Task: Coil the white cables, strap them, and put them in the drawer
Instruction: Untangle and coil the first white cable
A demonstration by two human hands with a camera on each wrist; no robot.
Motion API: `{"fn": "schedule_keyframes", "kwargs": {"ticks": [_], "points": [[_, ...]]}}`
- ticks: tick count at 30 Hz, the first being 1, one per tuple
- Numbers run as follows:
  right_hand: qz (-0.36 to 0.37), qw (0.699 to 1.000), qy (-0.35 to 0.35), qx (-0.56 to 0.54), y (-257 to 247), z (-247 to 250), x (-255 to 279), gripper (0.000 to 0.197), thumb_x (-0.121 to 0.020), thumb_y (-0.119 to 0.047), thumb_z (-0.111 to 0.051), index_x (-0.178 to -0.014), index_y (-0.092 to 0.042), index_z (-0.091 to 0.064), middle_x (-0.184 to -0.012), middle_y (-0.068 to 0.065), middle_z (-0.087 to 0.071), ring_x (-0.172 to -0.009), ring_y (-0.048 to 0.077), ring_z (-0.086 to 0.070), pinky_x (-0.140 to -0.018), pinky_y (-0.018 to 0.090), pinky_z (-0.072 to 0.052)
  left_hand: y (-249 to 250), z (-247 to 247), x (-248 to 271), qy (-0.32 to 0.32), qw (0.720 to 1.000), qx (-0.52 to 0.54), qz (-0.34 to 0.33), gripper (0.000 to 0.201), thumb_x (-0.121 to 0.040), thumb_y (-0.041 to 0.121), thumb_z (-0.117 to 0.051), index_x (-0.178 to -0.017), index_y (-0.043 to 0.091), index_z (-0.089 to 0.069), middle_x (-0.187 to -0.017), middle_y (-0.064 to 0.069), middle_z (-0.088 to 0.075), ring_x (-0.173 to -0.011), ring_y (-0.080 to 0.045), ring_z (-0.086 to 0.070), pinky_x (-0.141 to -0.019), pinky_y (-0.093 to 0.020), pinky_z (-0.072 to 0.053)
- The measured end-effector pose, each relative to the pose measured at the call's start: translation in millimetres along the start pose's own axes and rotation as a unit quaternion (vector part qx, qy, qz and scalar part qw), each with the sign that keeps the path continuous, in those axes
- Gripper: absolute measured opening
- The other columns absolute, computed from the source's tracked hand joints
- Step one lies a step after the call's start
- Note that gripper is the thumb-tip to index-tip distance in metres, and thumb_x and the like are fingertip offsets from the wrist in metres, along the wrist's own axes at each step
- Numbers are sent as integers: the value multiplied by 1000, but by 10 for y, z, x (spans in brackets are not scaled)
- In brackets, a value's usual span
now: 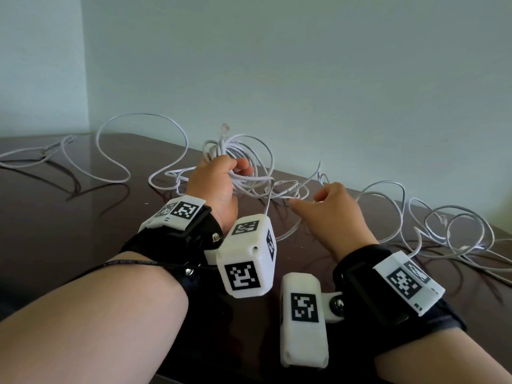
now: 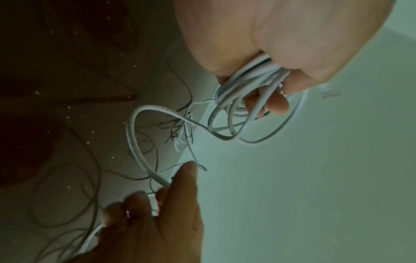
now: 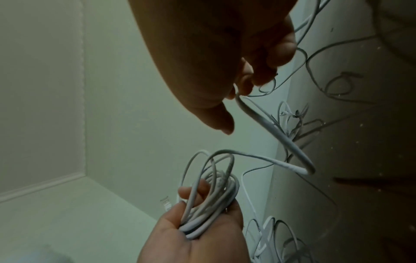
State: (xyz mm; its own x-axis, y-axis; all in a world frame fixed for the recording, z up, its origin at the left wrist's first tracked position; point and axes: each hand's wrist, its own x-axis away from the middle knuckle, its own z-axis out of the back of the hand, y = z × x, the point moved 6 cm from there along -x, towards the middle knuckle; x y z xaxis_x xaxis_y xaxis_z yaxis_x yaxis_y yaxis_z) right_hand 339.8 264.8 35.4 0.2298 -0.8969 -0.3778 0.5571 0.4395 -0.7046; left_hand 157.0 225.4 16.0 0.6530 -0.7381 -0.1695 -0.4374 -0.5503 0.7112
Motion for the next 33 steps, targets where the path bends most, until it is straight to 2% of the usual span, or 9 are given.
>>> {"fn": "schedule_keyframes", "kwargs": {"ticks": [3, 6, 9, 14, 17, 20, 26, 30, 33], "points": [[-27, 998, -58, -12, 35, -80, 8, 23, -78, -22, -65, -87, -1, -59, -74, 15, -68, -67, 28, -65, -59, 35, -50, 50, -51, 32, -29, 999, 37, -1, 45, -89, -3, -42, -47, 9, -55, -47, 0, -57, -51, -14, -64, -72, -35, -52], [-54, 992, -106, -47, 81, -144, 26, 19, -84, -11, -58, -65, -5, -59, -60, 10, -66, -53, 24, -58, -48, 27, -43, 84, -94, 78, -31, 998, 60, -7, 35, -92, -1, -41, -59, 8, -45, -43, 1, -50, -50, -16, -59, -62, -29, -54], [-66, 989, -89, -95, 119, -148, -12, 22, -93, -2, -46, -73, -11, -51, -62, 6, -61, -49, 17, -57, -45, 26, -44, 110, -91, 95, -25, 999, 34, -26, 32, -92, 0, -40, -62, 10, -42, -40, 4, -41, -45, -15, -46, -50, -20, -47], [-28, 996, 68, -55, 198, 84, -145, 21, -90, -5, -39, -85, -15, -57, -84, 9, -66, -83, 30, -65, -78, 44, -54, 149, -55, 97, -21, 994, -62, -83, 28, -87, -1, -44, -63, 12, -40, -37, 8, -34, -37, -11, -35, -50, -24, -30], [-12, 995, 94, -17, 199, 168, -160, 25, -93, -6, -37, -100, -11, -61, -93, 9, -65, -90, 27, -59, -74, 30, -44, 163, -29, 122, 1, 973, -198, -121, 21, -76, 9, -49, -59, 16, -38, -39, 10, -37, -47, -17, -34, -55, -29, -30], [-6, 996, 85, 15, 191, 178, -155, 27, -94, -7, -37, -107, -10, -61, -98, 9, -63, -89, 25, -55, -71, 26, -36, 212, 9, 156, 47, 951, -268, -146, 26, -83, 7, -47, -61, 16, -39, -50, 4, -44, -51, -19, -41, -53, -27, -32], [-29, 991, -20, 129, 241, 42, -183, 33, -91, -1, -40, -115, -7, -61, -116, 15, -63, -106, 31, -58, -82, 29, -44, 109, -73, 99, -55, 998, 41, -11, 24, -97, 9, -44, -74, 10, -50, -43, 5, -49, -52, -15, -64, -56, -26, -55], [-30, 987, -36, 153, 290, 25, -214, 29, -91, -2, -42, -111, -4, -62, -111, 17, -64, -100, 33, -61, -84, 36, -50, 108, -176, 169, -103, 991, 77, 20, 29, -98, 15, -42, -71, 8, -51, -45, 3, -57, -47, -13, -63, -55, -24, -56], [-41, 989, -35, 136, 336, -6, -229, 26, -89, -7, -48, -110, -4, -63, -111, 18, -66, -100, 34, -63, -84, 37, -53, 124, -233, 204, -151, 987, 52, 13, 34, -99, 17, -39, -66, 10, -45, -40, 6, -47, -38, -11, -50, -64, -28, -54]]}}
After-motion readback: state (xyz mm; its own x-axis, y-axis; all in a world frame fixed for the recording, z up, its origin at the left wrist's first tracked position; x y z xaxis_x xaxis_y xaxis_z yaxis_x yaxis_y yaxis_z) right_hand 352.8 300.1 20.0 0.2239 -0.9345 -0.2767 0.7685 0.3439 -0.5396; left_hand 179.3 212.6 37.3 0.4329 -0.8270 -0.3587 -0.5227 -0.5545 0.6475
